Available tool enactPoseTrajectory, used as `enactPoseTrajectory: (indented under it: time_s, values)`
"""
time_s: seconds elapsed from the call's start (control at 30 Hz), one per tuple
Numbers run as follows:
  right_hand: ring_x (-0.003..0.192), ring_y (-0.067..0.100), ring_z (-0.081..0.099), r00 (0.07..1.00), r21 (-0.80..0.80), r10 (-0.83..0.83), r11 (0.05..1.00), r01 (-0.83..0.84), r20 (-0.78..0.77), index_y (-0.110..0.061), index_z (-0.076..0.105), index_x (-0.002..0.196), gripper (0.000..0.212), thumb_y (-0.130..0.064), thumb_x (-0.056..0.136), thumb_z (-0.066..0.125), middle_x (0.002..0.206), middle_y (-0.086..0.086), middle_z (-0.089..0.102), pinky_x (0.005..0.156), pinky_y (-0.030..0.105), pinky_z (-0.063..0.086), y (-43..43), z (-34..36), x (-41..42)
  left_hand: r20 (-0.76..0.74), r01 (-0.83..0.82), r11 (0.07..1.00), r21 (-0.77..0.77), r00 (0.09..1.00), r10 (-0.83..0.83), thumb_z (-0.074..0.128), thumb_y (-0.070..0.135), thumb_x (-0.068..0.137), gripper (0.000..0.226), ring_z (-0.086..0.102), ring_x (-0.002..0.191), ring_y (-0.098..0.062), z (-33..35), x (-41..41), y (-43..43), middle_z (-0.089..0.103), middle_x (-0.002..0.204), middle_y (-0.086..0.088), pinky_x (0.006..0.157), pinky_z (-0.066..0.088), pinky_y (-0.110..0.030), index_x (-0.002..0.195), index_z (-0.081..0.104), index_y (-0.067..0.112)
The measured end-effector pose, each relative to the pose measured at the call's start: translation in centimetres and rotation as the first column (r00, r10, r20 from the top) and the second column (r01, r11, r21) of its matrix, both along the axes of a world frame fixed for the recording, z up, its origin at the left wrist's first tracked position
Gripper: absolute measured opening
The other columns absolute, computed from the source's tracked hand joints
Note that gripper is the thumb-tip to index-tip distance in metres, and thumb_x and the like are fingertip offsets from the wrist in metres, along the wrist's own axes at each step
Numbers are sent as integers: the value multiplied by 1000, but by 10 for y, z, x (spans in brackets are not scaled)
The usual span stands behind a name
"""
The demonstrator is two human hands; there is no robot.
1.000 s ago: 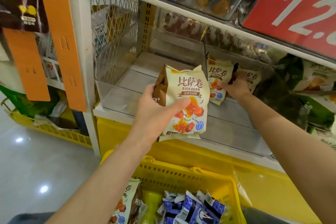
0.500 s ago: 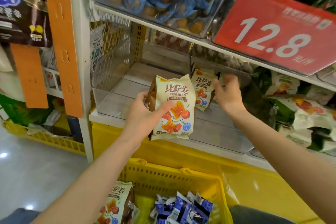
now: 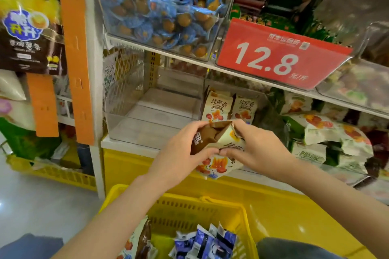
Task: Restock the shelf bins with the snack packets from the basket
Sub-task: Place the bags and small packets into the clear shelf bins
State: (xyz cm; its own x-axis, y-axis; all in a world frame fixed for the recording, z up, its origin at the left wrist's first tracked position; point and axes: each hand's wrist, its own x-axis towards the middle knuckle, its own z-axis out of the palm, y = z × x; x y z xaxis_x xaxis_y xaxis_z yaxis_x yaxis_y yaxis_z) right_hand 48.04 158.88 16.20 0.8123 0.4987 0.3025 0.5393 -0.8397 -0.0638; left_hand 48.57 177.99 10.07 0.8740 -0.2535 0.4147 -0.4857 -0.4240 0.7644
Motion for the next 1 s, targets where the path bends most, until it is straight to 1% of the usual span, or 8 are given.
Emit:
enactPoseTrajectory:
  time_s: [0.07, 0.17, 0.3, 0.43, 0.57, 0.7, 0.83, 1.0]
  values:
    - [70, -1, 51, 990, 115, -118, 987, 109, 73, -36, 39, 102, 40, -61, 75, 56, 83, -21, 54, 56, 13, 39, -18, 10, 2, 128, -58, 996, 61, 991, 50, 40, 60, 82, 58, 43, 104, 8, 5, 8, -13, 46, 124, 17, 82, 35, -8, 134, 33, 34]
    - [74, 10, 57, 929, 257, -305, 934, 249, 208, -30, 41, 102, 38, -54, 78, 58, 87, -13, 59, 52, 22, 41, -50, 24, 15, 223, -152, 981, 118, 967, 123, 39, 41, 95, 46, 43, 112, -1, 4, 27, -32, 44, 132, 7, 87, 33, -15, 137, 31, 24]
    - [90, 29, 61, 831, 49, -489, 868, 495, 265, -15, 38, 126, 60, -47, 82, 64, 102, 8, 63, 64, 29, 38, -72, 14, 54, 333, -173, 896, 409, 943, 30, 37, 36, 97, 36, 50, 111, -15, -12, 55, -65, 51, 125, 1, 91, 42, -30, 129, 42, 20]
    - [93, 29, 60, 794, -173, -581, 776, 606, 177, -15, 36, 126, 60, -46, 83, 63, 103, 10, 62, 68, 33, 38, -75, -15, 103, 297, -158, 830, 534, 955, -10, 30, 36, 99, 32, 58, 93, -15, -36, 73, -71, 63, 104, 2, 84, 46, -32, 109, 56, 21]
    - [96, 31, 61, 798, -272, -557, 750, 603, 233, -9, 36, 128, 61, -42, 85, 63, 108, 14, 63, 74, 36, 45, -84, -37, 144, 393, -186, 854, 487, 919, -25, 21, 40, 97, 46, 60, 83, -15, -47, 78, -67, 66, 90, 2, 81, 47, -33, 97, 63, 19]
    - [100, 33, 61, 857, -293, -499, 806, 514, 131, -14, 34, 131, 60, -38, 84, 65, 114, 15, 61, 83, 41, 52, -91, -50, 178, 468, -207, 883, 421, 884, -16, 32, 33, 95, 39, 64, 75, -14, -51, 79, -65, 69, 83, 1, 74, 52, -30, 90, 68, 16]
    - [126, 36, 42, 874, -326, -450, 811, 486, 184, -17, 40, 136, 65, -32, 80, 70, 138, 15, 45, 106, 45, 36, -104, -44, 207, 517, -217, 896, 388, 856, -17, 36, 29, 93, 34, 62, 70, -11, -55, 83, -64, 68, 78, 4, 67, 47, -24, 86, 67, 18]
    - [131, 37, 37, 841, -220, -528, 811, 541, 121, -18, 31, 142, 70, -22, 83, 68, 145, 15, 39, 109, 47, 35, -101, -51, 221, 525, -215, 899, 381, 851, -19, 40, 27, 93, 29, 60, 69, -11, -57, 83, -63, 67, 77, 4, 66, 44, -23, 86, 67, 18]
